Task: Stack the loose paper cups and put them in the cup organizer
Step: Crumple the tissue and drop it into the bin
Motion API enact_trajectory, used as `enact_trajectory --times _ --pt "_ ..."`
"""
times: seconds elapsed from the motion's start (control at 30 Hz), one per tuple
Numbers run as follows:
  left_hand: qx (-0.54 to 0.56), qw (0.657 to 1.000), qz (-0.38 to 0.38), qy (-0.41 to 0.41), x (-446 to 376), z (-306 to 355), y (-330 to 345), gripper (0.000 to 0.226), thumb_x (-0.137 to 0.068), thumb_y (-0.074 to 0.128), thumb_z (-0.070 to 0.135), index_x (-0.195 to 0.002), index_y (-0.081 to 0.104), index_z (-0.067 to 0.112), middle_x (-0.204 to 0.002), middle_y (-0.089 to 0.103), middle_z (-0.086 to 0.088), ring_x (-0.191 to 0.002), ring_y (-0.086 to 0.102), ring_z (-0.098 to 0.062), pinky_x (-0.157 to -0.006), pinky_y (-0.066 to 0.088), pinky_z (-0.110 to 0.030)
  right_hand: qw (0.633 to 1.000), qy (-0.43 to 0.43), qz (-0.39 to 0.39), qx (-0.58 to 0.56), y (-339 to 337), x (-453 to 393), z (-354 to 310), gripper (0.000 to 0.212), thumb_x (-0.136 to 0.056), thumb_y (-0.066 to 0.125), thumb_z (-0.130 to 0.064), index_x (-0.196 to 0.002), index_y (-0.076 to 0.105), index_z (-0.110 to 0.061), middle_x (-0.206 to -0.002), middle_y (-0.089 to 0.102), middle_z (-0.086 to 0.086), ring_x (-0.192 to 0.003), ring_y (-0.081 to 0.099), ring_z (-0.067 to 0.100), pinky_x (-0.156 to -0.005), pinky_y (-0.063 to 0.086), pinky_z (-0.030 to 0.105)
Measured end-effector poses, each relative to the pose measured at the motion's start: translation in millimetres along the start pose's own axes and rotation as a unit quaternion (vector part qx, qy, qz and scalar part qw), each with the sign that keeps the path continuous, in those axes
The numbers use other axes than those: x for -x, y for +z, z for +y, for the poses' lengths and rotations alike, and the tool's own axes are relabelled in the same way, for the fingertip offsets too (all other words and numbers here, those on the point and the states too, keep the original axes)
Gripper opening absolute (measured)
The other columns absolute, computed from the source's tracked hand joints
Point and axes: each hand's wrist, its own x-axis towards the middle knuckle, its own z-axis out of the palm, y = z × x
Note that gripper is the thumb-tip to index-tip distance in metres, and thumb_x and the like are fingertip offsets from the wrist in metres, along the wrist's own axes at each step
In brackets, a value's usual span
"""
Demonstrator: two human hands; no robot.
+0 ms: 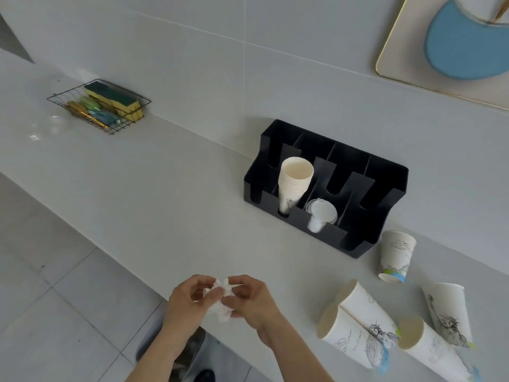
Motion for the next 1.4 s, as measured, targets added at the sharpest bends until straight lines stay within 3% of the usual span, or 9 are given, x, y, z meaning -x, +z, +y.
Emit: enact_trajectory --times 0.13,0.23,0.37,0.53,0.7,0.87,1.07,1.27,1.4 --pt "0.065 0.997 0.016 -0.043 -2 -20 -51 0.010 -0.086 0.075 0.014 -0.092 0.077 0.021 -0.092 0.078 0.001 -0.089 0.072 -0.019 -0.073 0.057 -0.028 0.999 0.006 -0.005 0.045 55 -23 -2 0.029 -0.083 0.073 0.006 -0.107 0.073 -0.010 -0.102 0.078 0.012 -0.091 0.077 0.027 -0.076 0.065 0.040" --pt "0.083 0.993 0.030 -0.072 -4 -40 -91 0.024 -0.087 0.066 0.006 -0.094 0.079 0.024 -0.097 0.077 0.000 -0.092 0.072 -0.019 -0.082 0.059 -0.037 0.998 0.011 -0.001 0.066 100 -40 2 0.028 -0.080 0.073 0.010 -0.104 0.075 -0.006 -0.100 0.077 0.015 -0.089 0.077 0.031 -0.076 0.065 0.044" --pt "0.091 0.989 0.069 -0.089 -3 -74 -137 0.024 -0.085 0.069 0.003 -0.091 0.079 0.024 -0.091 0.078 0.003 -0.081 0.073 -0.012 -0.064 0.059 -0.021 0.992 0.009 -0.018 0.126 157 -58 19 0.028 -0.076 0.074 0.004 -0.094 0.079 -0.018 -0.094 0.079 0.006 -0.085 0.077 0.028 -0.077 0.065 0.048" --pt "0.065 0.985 0.102 -0.126 -7 -128 -169 0.019 -0.083 0.076 0.005 -0.087 0.077 0.024 -0.089 0.079 0.006 -0.082 0.074 -0.011 -0.069 0.056 -0.023 0.984 0.042 -0.011 0.173 209 -72 52 0.028 -0.075 0.071 -0.006 -0.088 0.076 -0.030 -0.090 0.079 -0.003 -0.084 0.076 0.021 -0.076 0.065 0.048" --pt "0.021 0.979 0.114 -0.165 -17 -179 -174 0.023 -0.079 0.080 0.011 -0.084 0.074 0.033 -0.086 0.077 0.020 -0.082 0.071 -0.001 -0.072 0.056 -0.019 0.967 0.077 0.009 0.241 231 -92 91 0.022 -0.077 0.075 -0.007 -0.089 0.072 -0.026 -0.087 0.079 -0.003 -0.083 0.075 0.015 -0.080 0.063 0.041" --pt "-0.009 0.975 0.124 -0.184 -36 -213 -164 0.023 -0.081 0.078 0.007 -0.084 0.069 0.028 -0.084 0.075 0.010 -0.079 0.066 0.006 -0.057 0.050 -0.007 0.942 0.071 0.026 0.327 239 -117 120 0.022 -0.083 0.076 -0.009 -0.096 0.073 -0.027 -0.084 0.075 -0.012 -0.078 0.070 0.001 -0.066 0.054 0.012" --pt "-0.053 0.967 0.122 -0.219 -60 -244 -158 0.017 -0.085 0.075 0.020 -0.087 0.066 0.034 -0.083 0.074 0.016 -0.069 0.069 0.000 -0.065 0.056 -0.024 0.928 0.088 0.011 0.361 248 -141 143 0.026 -0.090 0.065 -0.006 -0.102 0.070 -0.029 -0.091 0.065 -0.022 -0.084 0.065 0.000 -0.085 0.059 0.028" --pt "-0.052 0.965 0.118 -0.227 -75 -271 -156 0.017 -0.090 0.068 0.019 -0.096 0.068 0.035 -0.092 0.073 0.014 -0.082 0.070 -0.007 -0.076 0.060 -0.032 0.916 0.103 -0.024 0.388 254 -164 170 0.034 -0.092 0.060 -0.011 -0.120 0.069 -0.028 -0.115 0.070 -0.006 -0.097 0.067 0.005 -0.079 0.052 0.013" --pt "-0.086 0.970 0.069 -0.217 -84 -287 -155 0.030 -0.094 0.063 0.023 -0.123 0.061 0.030 -0.114 0.067 0.006 -0.095 0.063 -0.009 -0.082 0.050 -0.025 0.905 0.131 -0.044 0.402 260 -177 176 0.044 -0.098 0.055 -0.018 -0.141 0.054 -0.025 -0.135 0.059 -0.005 -0.117 0.060 0.015 -0.094 0.051 0.021"
